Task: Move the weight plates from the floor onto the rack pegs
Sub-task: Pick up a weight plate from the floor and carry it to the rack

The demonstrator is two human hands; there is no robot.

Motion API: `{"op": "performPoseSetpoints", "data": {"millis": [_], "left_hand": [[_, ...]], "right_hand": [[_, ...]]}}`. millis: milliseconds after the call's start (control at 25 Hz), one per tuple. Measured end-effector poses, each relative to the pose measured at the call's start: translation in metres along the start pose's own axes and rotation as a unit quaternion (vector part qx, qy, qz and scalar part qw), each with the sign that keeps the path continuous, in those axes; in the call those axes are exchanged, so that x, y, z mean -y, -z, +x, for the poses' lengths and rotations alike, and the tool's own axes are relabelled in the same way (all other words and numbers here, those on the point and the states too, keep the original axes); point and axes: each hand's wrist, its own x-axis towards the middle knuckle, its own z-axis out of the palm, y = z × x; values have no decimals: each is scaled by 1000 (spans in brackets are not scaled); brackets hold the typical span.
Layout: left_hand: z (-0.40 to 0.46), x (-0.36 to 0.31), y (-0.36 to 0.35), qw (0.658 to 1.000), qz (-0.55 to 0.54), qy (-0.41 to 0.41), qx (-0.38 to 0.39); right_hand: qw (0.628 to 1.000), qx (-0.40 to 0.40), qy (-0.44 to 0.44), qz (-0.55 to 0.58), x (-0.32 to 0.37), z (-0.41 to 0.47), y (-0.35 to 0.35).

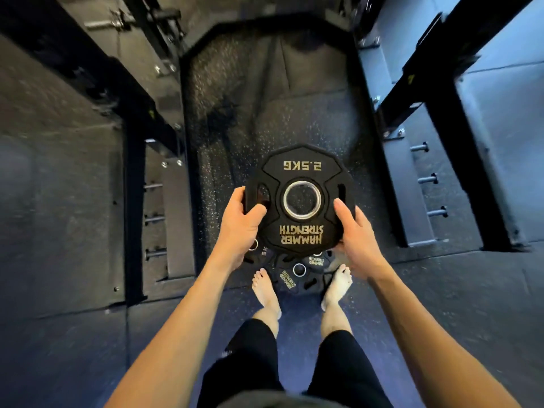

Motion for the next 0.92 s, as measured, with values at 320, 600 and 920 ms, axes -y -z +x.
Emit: {"op": "performPoseSetpoints", "data": {"millis": [320,600,920], "left_hand": [[-152,-58,62,986,-94,-101,-93],[-285,-44,100,937,-156,-138,-279],[-443,6,204,822,-241,-156,-492]], "right_hand": [[986,88,136,-24,47,-153,-38],[943,250,176,-128,28,-227,-71],[847,435,191,-238,-45,-340,-187]]}}
